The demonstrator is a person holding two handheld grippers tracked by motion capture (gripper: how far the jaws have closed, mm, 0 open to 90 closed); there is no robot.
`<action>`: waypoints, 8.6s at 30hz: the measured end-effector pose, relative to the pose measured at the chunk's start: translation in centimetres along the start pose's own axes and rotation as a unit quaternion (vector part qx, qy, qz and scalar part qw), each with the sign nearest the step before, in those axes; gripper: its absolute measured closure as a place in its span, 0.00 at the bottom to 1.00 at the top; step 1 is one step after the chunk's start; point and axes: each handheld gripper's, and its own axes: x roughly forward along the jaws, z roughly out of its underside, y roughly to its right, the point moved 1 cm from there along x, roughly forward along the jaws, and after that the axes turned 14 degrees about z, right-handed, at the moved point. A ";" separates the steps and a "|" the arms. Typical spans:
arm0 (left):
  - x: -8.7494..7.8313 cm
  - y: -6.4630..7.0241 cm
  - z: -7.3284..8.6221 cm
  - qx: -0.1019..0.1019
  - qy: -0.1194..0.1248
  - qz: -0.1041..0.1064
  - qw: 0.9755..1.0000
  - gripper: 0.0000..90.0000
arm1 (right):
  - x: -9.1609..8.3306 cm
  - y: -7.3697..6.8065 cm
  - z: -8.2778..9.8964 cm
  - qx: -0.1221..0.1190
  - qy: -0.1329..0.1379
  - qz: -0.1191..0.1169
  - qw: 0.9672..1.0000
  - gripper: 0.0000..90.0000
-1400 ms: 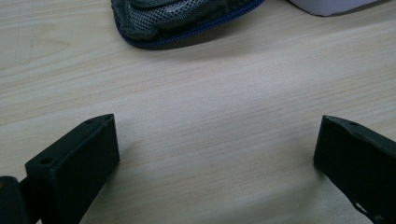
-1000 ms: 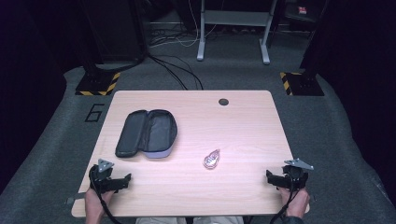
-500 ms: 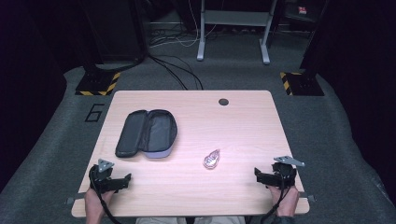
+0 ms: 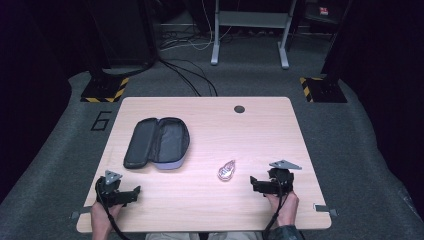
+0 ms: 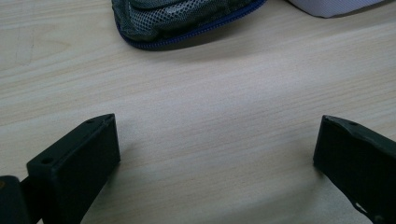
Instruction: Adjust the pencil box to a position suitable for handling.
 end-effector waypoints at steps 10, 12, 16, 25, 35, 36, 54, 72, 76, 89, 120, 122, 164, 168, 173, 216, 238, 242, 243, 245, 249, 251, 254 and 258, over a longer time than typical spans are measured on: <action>0.0 0.0 0.0 0.000 0.000 -0.001 1.000 0.00 | 2.0 -4.4 -1.7 -0.017 -0.008 -0.033 0.999 0.03; 0.0 0.0 0.0 0.000 0.000 0.000 1.000 0.00 | 2.6 -5.2 -2.0 -0.023 -0.010 -0.038 0.999 0.03; 0.0 0.0 0.0 0.000 0.000 0.000 1.000 0.00 | 3.6 -6.6 -2.7 -0.041 -0.014 -0.043 0.998 0.03; 0.0 0.0 0.0 0.003 -0.001 -0.002 1.000 0.00 | 5.7 -8.7 -3.7 -0.035 -0.032 -0.036 0.998 0.07; 0.0 0.0 0.0 0.002 -0.001 -0.002 1.000 0.00 | 7.2 -9.5 -4.1 -0.019 -0.045 -0.003 0.999 0.11; 0.0 0.0 0.0 0.003 -0.001 -0.002 1.000 0.00 | 7.3 -9.5 -4.1 -0.018 -0.045 -0.001 0.999 0.13; 0.0 0.1 0.0 -0.004 0.001 -0.002 1.000 0.00 | 8.0 -9.9 -3.8 -0.056 -0.065 0.023 0.996 0.20; 0.0 0.1 0.0 -0.005 0.004 -0.003 1.000 0.00 | 7.4 -8.4 -3.3 -0.084 -0.052 0.019 0.995 0.45; 0.0 0.1 0.0 -0.003 0.002 -0.003 1.000 0.00 | 7.2 -8.3 -3.1 -0.085 -0.047 0.014 0.995 0.51; 0.0 0.1 0.0 -0.006 0.002 -0.003 1.000 0.00 | 6.7 -7.9 -2.9 -0.108 -0.030 0.006 0.994 0.55; 0.0 0.2 0.0 -0.007 0.003 -0.003 1.000 0.00 | 2.0 3.4 -0.1 -0.051 -0.093 0.090 0.990 0.55; 0.0 0.2 0.0 -0.008 0.004 -0.003 1.000 0.00 | 2.2 3.7 0.2 -0.048 -0.091 0.090 0.991 0.55; -2.2 0.2 -5.7 -0.027 0.074 0.017 0.997 0.06 | -0.1 7.8 6.6 -0.054 -0.009 0.040 0.998 0.00; -1.2 0.4 -7.8 -0.024 0.068 0.023 0.997 0.07 | -0.2 8.0 6.6 -0.058 -0.009 0.040 0.997 0.01; 0.6 0.5 -9.9 -0.026 0.069 0.020 0.997 0.07 | -0.2 8.0 6.6 -0.053 -0.008 0.040 0.998 0.01; 7.9 0.3 -12.8 0.029 0.028 0.027 0.999 0.98 | -0.3 8.0 6.6 -0.055 -0.005 0.040 0.998 0.03; 9.4 3.5 -13.8 0.127 0.005 0.109 0.986 0.98 | -0.3 8.0 6.6 -0.054 -0.004 0.040 0.998 0.04; 10.1 5.0 -14.2 0.140 0.007 0.124 0.982 0.98 | -0.3 8.0 6.6 -0.055 -0.004 0.040 0.998 0.04; 10.3 5.3 -14.2 0.142 0.008 0.129 0.981 0.98 | -0.3 8.0 6.6 -0.055 -0.004 0.040 0.998 0.04; 10.6 5.9 -14.4 0.152 0.003 0.135 0.979 0.98 | -0.3 8.0 6.6 -0.055 -0.004 0.040 0.998 0.04; 11.3 7.0 -15.0 0.169 -0.003 0.155 0.973 0.98 | -0.3 8.0 6.6 -0.055 -0.004 0.040 0.998 0.04; 11.4 7.2 -15.2 0.169 -0.005 0.159 0.973 0.96 | -0.3 8.0 6.6 -0.055 -0.004 0.040 0.998 0.04; 11.2 8.3 -15.7 0.147 0.006 0.152 0.977 0.70 | -0.3 8.0 6.6 -0.054 -0.004 0.040 0.998 0.04; 10.6 10.1 -15.6 0.126 0.014 0.117 0.985 0.39 | -0.3 8.0 6.6 -0.054 -0.004 0.040 0.998 0.04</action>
